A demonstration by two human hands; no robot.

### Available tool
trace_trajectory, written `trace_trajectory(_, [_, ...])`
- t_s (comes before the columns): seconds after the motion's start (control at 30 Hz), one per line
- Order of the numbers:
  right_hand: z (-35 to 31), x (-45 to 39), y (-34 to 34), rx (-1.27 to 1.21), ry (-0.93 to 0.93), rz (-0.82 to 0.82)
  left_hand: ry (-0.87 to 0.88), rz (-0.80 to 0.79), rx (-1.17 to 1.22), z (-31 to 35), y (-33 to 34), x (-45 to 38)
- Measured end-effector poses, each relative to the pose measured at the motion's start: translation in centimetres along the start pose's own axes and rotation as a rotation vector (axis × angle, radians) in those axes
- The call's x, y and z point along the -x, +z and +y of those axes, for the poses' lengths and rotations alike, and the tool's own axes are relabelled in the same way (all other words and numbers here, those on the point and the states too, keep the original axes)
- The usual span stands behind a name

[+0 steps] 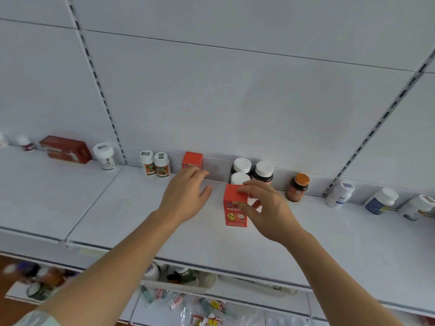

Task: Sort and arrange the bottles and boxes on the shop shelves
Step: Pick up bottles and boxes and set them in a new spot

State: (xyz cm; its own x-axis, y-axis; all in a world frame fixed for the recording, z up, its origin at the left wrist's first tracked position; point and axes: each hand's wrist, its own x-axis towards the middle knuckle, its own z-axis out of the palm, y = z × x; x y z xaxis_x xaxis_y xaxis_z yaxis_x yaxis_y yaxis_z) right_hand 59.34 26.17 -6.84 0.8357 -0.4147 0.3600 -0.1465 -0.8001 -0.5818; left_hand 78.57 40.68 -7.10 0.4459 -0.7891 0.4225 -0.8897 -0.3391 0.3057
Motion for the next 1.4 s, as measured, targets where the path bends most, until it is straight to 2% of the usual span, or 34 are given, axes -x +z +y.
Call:
trace_trajectory(0.13, [-1.9, -2.0, 3.1, 0.003, -0.035, -0.049, -0.035, 0.029, -0.015, -3.1, -1.6, 1.2])
trace_trajectory(0.4, [-4.1, -6.0, 8.9, 0.220, 0.146, -0.062, 0.012, -0.032, 0.045, -7.9, -2.9, 1.6])
trace_trajectory(0.53, [-4.2, -6.3, 9.8, 0.460, 0.150, -0.022, 0.058, -0.069, 0.081, -9.4, -2.6, 1.0])
trace_trajectory(0.63, [-4.5, -6.4, 10.3, 0.715, 0.069, 0.029, 0.087, -0.087, 0.091, -9.9, -2.2, 0.4])
trace_trajectory(0.73, [-4.0, -7.2, 11.1, 0.846, -0.017, 0.118, 0.113, -0.094, 0.099, -9.8, -1.9, -0.3])
trace_trajectory(0.97, [-2.3, -10.6, 11.6, 0.941, 0.009, 0.132, 0.109, -0.059, 0.092, -10.1, -1.1, -2.2])
trace_trajectory(1.4, [-1.0, -13.0, 12.3, 0.971, -0.009, 0.182, 0.101, -0.036, 0.076, -11.0, -0.4, -4.3])
